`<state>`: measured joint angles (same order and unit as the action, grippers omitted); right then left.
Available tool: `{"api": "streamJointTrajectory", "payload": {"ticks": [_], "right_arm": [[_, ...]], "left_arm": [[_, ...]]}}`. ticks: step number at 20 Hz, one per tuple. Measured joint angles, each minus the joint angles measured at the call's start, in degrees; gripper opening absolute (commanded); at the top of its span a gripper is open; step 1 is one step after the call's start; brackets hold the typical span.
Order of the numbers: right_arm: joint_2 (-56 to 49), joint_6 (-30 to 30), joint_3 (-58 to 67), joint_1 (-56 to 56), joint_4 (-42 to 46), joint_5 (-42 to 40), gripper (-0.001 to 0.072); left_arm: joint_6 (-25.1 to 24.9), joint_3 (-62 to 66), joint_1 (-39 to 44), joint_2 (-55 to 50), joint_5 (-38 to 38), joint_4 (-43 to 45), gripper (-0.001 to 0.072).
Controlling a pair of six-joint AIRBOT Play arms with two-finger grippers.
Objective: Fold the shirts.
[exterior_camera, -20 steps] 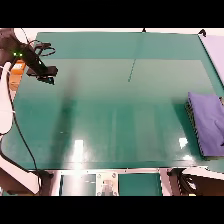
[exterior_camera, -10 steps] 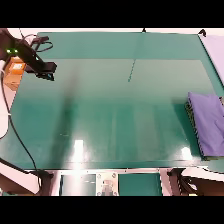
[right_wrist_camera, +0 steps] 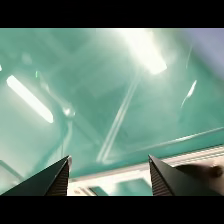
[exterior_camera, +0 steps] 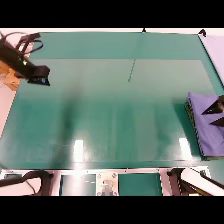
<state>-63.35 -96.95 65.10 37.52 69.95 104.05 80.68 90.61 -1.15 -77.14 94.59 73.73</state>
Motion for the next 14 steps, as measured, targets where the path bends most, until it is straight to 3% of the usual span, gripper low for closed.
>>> {"api": "streamJointTrajectory", "payload": {"ticks": [3,4,6,8,9,14], "right_arm": [[9.9,-0.2,-11.5,-8.1,-0.4,-4.6,0.0552],[12.5,-0.3,-14.4,-10.6,-0.5,-6.4,0.0508],[16.4,-0.3,-18.8,-15.1,-1.2,-9.7,0.0164],[18.6,-0.4,-21.2,-18.7,-1.7,-12.2,0.0115],[19.3,-0.4,-22.0,-20.3,-1.9,-13.4,0.0039],[20.8,-0.4,-23.5,-24.1,-3.8,-17.5,0.0022]], "left_arm": [[0.0,-12.3,0.0,9.0,-3.1,-1.6,0.0033],[0.1,-15.8,0.0,11.5,-4.2,-2.0,0.0032],[0.2,-20.5,0.0,14.8,-6.0,-2.5,0.0032],[0.3,-22.8,0.0,16.5,-6.9,-2.9,0.0032],[0.5,-23.5,0.0,17.0,-7.3,-3.1,0.0033],[0.7,-25.1,0.0,18.2,-8.3,-3.4,0.0033]]}}
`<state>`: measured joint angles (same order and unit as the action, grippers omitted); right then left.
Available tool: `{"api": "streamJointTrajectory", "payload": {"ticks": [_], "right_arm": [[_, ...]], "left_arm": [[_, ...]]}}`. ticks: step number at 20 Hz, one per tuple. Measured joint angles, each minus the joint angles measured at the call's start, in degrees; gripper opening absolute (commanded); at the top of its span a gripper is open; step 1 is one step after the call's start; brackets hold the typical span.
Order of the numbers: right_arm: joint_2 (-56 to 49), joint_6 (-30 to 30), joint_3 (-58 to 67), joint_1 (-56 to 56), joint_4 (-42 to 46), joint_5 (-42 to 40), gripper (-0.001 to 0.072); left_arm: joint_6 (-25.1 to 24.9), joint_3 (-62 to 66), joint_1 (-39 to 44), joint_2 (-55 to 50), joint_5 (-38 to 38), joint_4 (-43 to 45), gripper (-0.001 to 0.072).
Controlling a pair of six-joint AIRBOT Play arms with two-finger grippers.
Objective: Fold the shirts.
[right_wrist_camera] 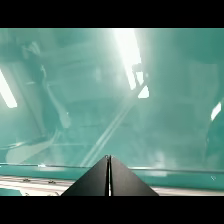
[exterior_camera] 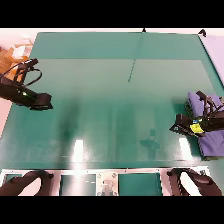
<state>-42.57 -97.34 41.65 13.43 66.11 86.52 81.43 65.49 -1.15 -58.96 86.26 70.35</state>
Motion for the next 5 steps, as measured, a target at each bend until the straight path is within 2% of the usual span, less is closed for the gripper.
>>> {"api": "streamJointTrajectory", "payload": {"ticks": [5], "right_arm": [[0.3,0.0,-0.3,-0.9,-0.7,-1.5,0.0023]], "left_arm": [[0.1,-0.3,0.0,0.2,-0.2,-0.1,0.0032]]}}
